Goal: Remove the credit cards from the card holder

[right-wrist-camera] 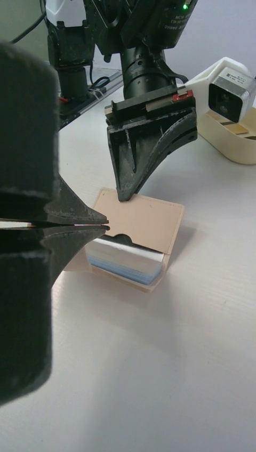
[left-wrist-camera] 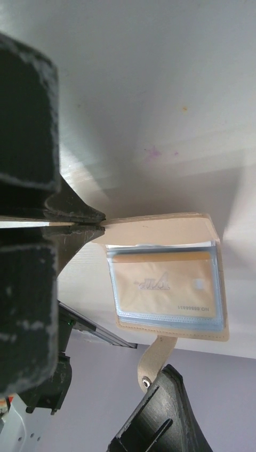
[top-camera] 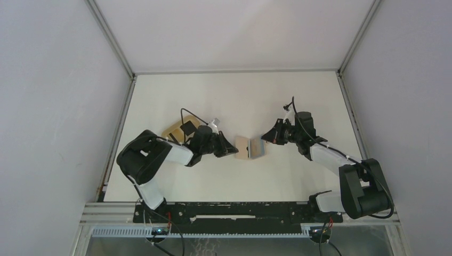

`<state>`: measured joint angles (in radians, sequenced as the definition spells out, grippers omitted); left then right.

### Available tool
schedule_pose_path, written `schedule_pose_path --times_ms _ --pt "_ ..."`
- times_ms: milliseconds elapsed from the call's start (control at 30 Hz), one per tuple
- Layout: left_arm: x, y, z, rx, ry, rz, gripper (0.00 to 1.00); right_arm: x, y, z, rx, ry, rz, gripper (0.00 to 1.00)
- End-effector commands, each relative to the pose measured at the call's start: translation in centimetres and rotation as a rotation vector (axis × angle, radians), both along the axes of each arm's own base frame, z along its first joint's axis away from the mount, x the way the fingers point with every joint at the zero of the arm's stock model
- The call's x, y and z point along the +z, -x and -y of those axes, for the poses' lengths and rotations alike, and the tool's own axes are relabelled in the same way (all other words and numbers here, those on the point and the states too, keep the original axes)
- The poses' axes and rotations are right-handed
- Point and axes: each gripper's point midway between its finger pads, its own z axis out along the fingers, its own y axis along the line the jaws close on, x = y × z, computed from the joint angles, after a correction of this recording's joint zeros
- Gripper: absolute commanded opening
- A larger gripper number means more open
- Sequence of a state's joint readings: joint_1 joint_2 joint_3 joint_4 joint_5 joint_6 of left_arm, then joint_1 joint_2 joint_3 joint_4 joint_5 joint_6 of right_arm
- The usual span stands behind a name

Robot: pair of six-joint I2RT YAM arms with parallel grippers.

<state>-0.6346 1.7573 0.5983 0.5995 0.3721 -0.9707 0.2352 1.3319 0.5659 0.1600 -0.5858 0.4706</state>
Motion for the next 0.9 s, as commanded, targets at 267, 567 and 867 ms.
schedule_pose_path --times_ms 267,567,867 --pt "1.8 0.5 0.2 0.025 0.078 0.055 0.00 1.9 0.0 -4.5 0.116 -0.079 0.035 0.00" --pt "1.4 0.8 -0.3 0.032 0.062 0.056 0.00 1.0 0.2 -2.0 0.057 -0.068 0.025 0.00" --pt "1.1 0.9 -0.7 0.043 0.050 0.059 0.00 0.9 0.6 -2.2 0.050 -0.102 0.012 0.00"
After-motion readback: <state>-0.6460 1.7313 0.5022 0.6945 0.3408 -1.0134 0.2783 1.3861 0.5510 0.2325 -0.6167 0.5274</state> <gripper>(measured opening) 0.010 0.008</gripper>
